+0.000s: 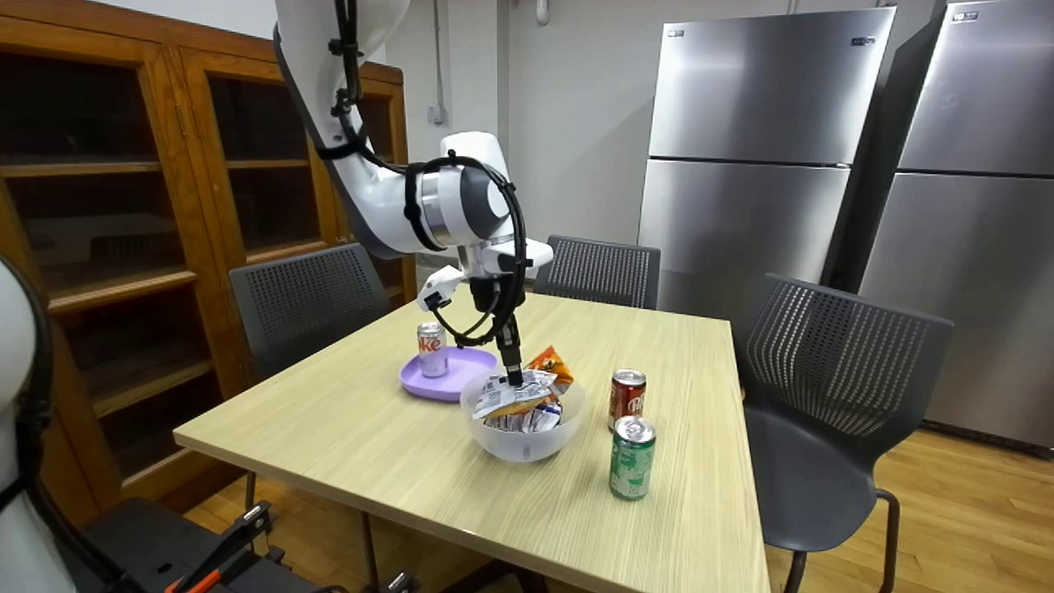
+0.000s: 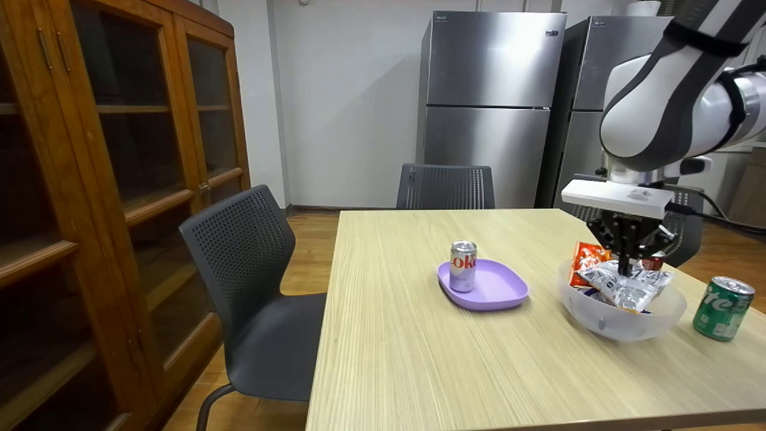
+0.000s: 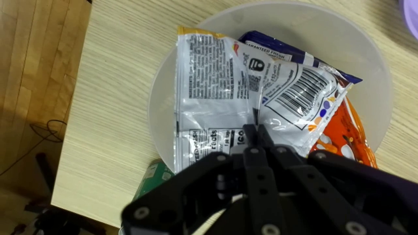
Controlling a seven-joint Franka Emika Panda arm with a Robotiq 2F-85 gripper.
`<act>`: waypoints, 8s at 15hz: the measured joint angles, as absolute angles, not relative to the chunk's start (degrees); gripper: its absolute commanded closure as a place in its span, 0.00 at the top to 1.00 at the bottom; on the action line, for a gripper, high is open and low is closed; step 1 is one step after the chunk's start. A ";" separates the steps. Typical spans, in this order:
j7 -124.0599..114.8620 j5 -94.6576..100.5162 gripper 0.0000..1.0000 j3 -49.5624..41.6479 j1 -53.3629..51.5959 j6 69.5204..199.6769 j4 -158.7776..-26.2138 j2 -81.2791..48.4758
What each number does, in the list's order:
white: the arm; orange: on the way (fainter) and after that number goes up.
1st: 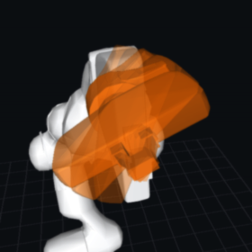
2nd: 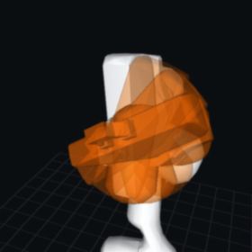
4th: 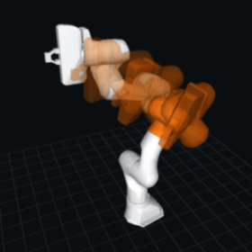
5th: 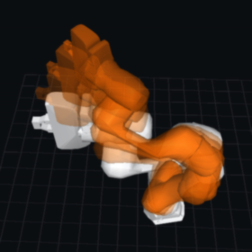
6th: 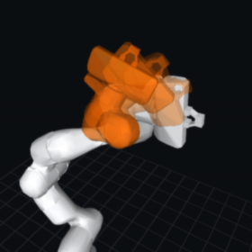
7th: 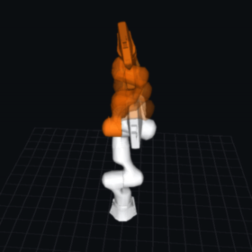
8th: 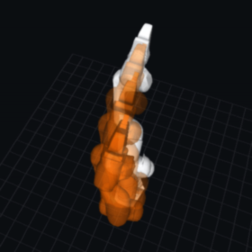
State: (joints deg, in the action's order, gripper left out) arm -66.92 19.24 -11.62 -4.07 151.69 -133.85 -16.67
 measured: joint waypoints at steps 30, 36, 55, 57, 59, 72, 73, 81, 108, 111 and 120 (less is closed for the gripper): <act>-64.36 15.73 1.00 -11.84 -3.94 151.67 -130.45 -15.62; -62.65 13.91 1.00 -12.19 -2.16 151.67 -126.97 -16.43; -50.02 2.45 1.00 -14.42 4.65 148.66 -104.66 -36.40; -49.96 2.30 1.00 -14.73 4.65 147.69 -103.30 -37.34; -49.95 2.26 1.00 -14.96 4.66 146.76 -102.30 -38.08; -49.91 2.22 1.00 -15.67 5.10 142.56 -98.40 -41.56; -49.87 2.22 1.00 -15.67 5.12 142.36 -98.16 -41.84; -48.92 2.12 0.38 -15.67 5.18 141.21 -97.26 -42.71; -47.56 2.10 0.38 -14.53 -0.81 146.87 -98.29 -35.72; -46.08 2.13 0.38 -13.33 -1.96 147.50 -98.92 -34.64; -38.39 2.16 0.38 -8.21 -5.40 148.17 -100.82 -32.90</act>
State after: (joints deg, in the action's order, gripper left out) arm -38.39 2.16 -8.21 -5.40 148.17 -100.82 -32.90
